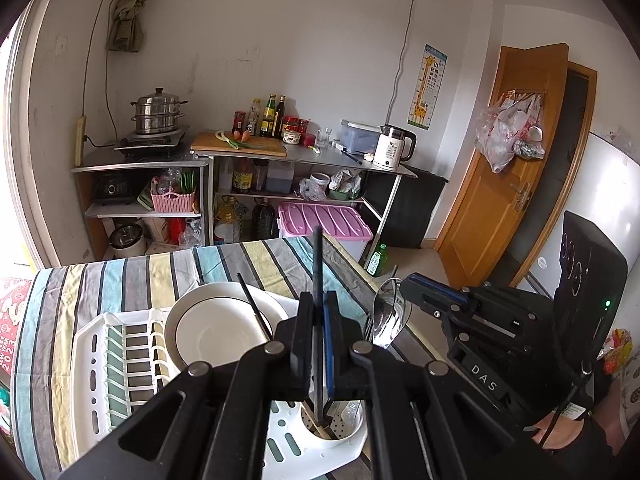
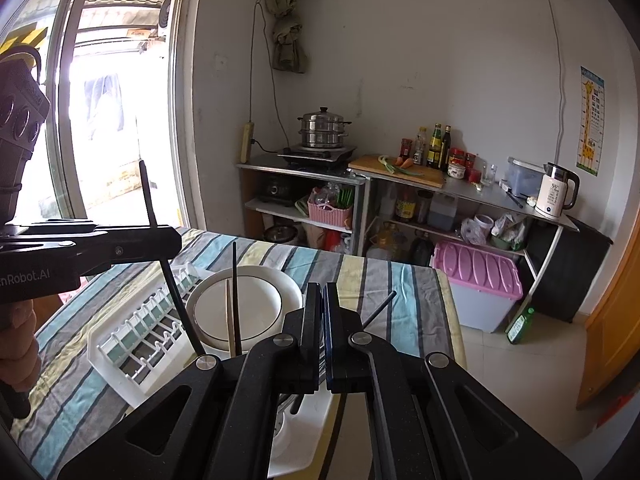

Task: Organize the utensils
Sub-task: 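Lower the spoon into the white cup and open the right tool while the left releases the chopstick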

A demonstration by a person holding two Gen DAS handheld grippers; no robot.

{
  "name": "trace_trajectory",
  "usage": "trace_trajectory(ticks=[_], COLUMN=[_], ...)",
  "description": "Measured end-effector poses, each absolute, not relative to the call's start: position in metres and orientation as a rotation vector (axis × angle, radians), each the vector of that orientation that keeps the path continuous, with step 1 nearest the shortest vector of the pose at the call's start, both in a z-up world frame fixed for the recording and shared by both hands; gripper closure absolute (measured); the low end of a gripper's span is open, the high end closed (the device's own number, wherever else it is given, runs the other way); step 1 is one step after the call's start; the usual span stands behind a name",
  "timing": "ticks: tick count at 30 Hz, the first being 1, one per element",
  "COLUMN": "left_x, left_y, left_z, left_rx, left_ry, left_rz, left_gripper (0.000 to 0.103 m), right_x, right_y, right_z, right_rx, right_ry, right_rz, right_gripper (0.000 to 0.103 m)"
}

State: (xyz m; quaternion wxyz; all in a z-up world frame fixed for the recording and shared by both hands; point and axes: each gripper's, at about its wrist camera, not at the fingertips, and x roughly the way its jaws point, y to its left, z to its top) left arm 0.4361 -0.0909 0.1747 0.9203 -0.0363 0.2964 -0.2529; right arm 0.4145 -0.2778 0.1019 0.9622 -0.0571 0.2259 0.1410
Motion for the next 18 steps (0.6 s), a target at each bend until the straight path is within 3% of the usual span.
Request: trace_trajectory(ticks=[18], left_x=[0.442], left_y=[-0.09], left_z=[0.137], left_rx=[-0.076], left_ry=[0.681], left_rz=[-0.51], left_gripper=[0.098], right_x=[0.421], right_y=[-0.275], right_z=[0.064], right_rx=[-0.099], right_ry=[0.518], right_rz=[0.306], right_gripper=[0.103])
